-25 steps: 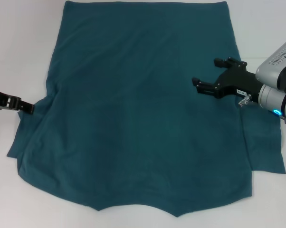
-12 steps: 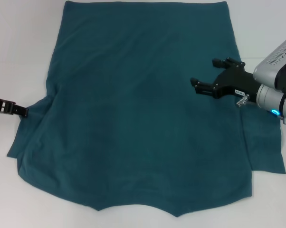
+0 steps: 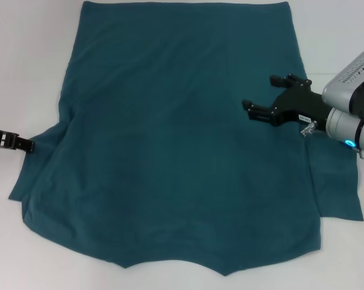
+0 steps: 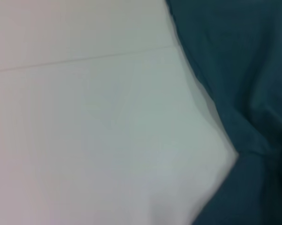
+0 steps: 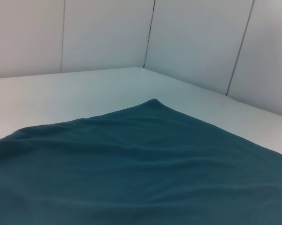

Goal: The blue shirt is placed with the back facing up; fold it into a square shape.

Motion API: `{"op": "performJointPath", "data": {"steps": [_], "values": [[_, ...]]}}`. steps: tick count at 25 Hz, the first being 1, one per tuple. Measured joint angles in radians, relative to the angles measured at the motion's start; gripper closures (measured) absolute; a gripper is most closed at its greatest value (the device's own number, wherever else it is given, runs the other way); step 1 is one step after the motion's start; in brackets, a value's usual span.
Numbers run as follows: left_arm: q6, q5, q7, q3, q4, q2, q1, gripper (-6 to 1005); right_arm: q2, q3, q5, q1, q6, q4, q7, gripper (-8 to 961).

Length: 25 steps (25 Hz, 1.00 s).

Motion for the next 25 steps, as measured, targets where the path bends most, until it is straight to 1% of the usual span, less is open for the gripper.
{"op": "performJointPath", "data": {"steps": [7,12,25], "values": [[-0.002,0.0,0.011,-0.001,0.01,0.002,0.007,70,0.0,0.0,0.0,0.0,0.0,0.001,0.002,47],[0.006,-0.001,0.013,0.002,0.003,0.002,0.0,68,0.0,0.0,0.0,0.0,0.0,0.001,0.004,47],[0.009,-0.002,0.049,0.063,0.002,-0.012,0.009,70,0.0,0.0,0.002,0.002,0.006,0.001,0.0,47]]}}
